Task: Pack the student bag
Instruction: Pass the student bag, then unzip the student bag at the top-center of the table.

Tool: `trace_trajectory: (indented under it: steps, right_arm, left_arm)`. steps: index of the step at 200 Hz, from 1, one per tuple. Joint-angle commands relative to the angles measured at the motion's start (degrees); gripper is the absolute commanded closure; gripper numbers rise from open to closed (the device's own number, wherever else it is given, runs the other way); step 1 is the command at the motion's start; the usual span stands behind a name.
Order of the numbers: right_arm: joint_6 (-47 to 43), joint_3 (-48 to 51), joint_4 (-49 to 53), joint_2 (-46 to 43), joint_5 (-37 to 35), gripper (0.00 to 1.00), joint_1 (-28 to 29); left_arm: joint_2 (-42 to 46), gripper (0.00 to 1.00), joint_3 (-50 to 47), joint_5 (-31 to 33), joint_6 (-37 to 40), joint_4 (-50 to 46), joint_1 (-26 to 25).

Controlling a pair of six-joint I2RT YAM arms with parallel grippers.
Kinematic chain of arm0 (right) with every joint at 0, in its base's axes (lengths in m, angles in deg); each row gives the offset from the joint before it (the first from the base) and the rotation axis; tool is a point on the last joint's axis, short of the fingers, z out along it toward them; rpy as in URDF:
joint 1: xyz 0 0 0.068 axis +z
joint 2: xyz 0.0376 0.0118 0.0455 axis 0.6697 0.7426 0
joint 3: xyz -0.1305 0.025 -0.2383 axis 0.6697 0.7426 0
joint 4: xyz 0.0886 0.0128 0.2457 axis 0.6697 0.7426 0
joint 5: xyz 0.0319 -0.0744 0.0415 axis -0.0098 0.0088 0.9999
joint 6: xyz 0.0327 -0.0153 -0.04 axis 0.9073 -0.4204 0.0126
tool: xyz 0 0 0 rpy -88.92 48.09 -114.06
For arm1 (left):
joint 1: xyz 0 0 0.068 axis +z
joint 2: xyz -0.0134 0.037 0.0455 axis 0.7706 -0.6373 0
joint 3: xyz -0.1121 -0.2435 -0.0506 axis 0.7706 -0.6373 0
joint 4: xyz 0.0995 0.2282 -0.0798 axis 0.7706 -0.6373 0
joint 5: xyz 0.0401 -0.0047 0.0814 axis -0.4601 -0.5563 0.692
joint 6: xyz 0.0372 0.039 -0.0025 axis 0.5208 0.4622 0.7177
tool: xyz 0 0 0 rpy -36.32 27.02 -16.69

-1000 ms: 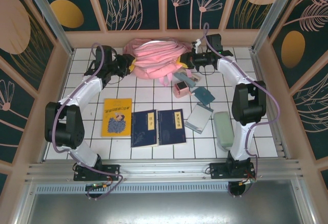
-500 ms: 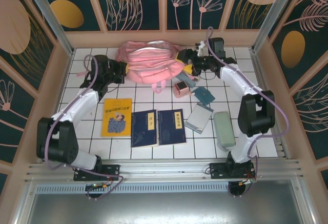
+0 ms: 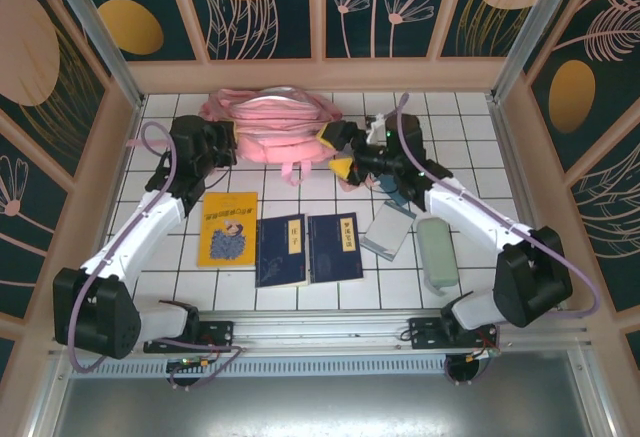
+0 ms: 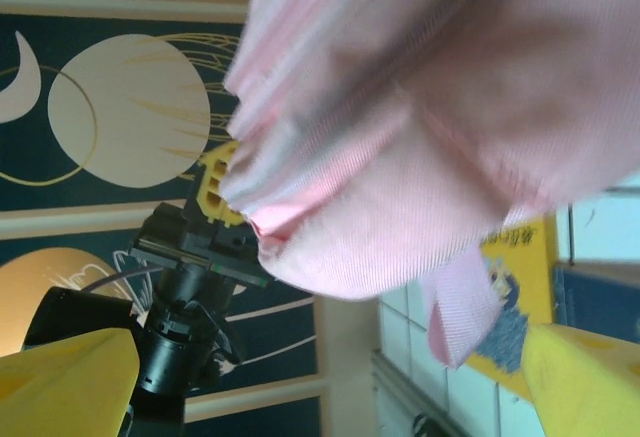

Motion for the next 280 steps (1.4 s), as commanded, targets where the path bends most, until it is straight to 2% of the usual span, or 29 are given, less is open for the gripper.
trace_trajectory:
  steps: [1,35,93,124,168,195,237,260,280]
  right_arm:
    - [13.74,4.20,-7.98,-2.13,-4.85,0.01,3.27]
    - [18.43,2.94,-16.25,2.66,-7.11,0.01,5.47]
    - [21.43,-3.92,-22.94,15.48,-7.45,0.01,5.87]
    - [17.75,-1.82,-17.49,11.91,-9.73,0.01,6.07]
    - [17.06,6.33,-17.28,4.06,-11.34,0.01,6.11]
    - [19.14,10.71,-22.71,2.42,-13.89,0.01,6.53]
    - [22.48,10.66,-31.49,6.38,-15.13,0.01,8.54]
    - [21.97,12.68,-35.03,5.93,-19.92,0.01,9.88]
    - [21.36,13.20,-39.46,7.14,-21.30,0.01,9.95]
  left_arm:
    - [-0.96,1.00,0.48,2.06,-1.21,6.48,-1.33]
    - [-2.37,1.00,0.48,1.85,-1.56,8.09,-3.58]
    - [-1.60,1.00,-1.65,1.38,-1.63,8.50,-5.19]
    - [-1.07,1.00,-1.53,2.24,-1.14,7.76,-5.13]
    - [-2.48,1.00,-0.17,1.66,-1.27,8.71,-5.18]
    - [-3.31,1.00,-0.15,0.46,-1.74,10.52,-5.17]
    - [-3.65,1.00,-0.20,0.04,-2.69,12.15,-5.24]
    - [-3.98,1.00,2.26,-0.66,-2.94,12.52,-5.21]
    - [-4.38,1.00,2.66,-1.34,-3.72,13.31,-5.39]
